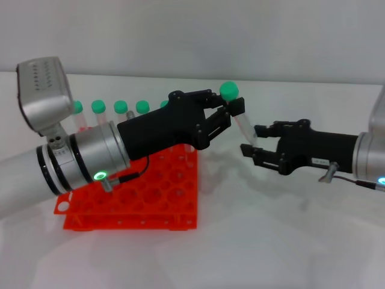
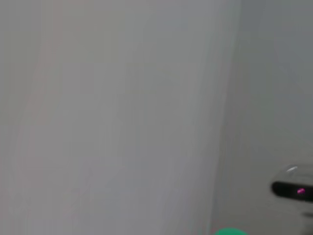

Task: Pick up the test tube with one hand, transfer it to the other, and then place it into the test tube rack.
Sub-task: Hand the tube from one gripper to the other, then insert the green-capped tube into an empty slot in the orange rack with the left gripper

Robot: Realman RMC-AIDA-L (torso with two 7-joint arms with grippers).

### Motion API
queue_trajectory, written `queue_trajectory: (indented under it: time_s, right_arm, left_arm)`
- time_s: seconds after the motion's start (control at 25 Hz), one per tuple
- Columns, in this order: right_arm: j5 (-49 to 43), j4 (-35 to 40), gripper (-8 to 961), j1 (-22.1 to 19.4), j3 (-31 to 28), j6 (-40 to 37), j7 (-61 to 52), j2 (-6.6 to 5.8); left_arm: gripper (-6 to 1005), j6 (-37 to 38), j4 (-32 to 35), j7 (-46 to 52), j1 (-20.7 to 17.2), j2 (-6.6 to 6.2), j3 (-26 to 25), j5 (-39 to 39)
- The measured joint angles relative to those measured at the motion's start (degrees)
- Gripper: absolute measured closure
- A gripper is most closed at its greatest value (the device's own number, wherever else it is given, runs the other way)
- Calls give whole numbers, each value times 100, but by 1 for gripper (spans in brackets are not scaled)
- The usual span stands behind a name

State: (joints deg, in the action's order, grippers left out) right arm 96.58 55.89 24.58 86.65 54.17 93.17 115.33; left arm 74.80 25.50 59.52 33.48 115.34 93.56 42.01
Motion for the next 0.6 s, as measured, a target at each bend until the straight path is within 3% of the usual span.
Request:
queue_trajectory:
  time_s: [0.32, 0.4, 0.44, 0.48, 0.6]
  right_arm:
    - [2, -322, 342, -151, -701, -285, 1, -11]
    - [2, -393, 224, -236, -962, -284, -2, -11]
    - [5, -409, 151, -310, -1109, -280, -7, -10]
    - [16, -411, 78, -381, -1229, -272, -12, -5]
    - [57, -411, 78, -526, -1336, -258, -16, -2]
  left_arm:
    - [786, 415, 578, -426, -554, 6, -537, 228]
    - [785, 408, 968, -855, -949, 83, -731, 388]
    - [784, 408, 968, -855, -949, 83, -731, 388]
    - [784, 377, 1187, -1075, -1239, 175, -901, 413]
    - [782, 359, 1387, -1200, -1505, 269, -1098, 427]
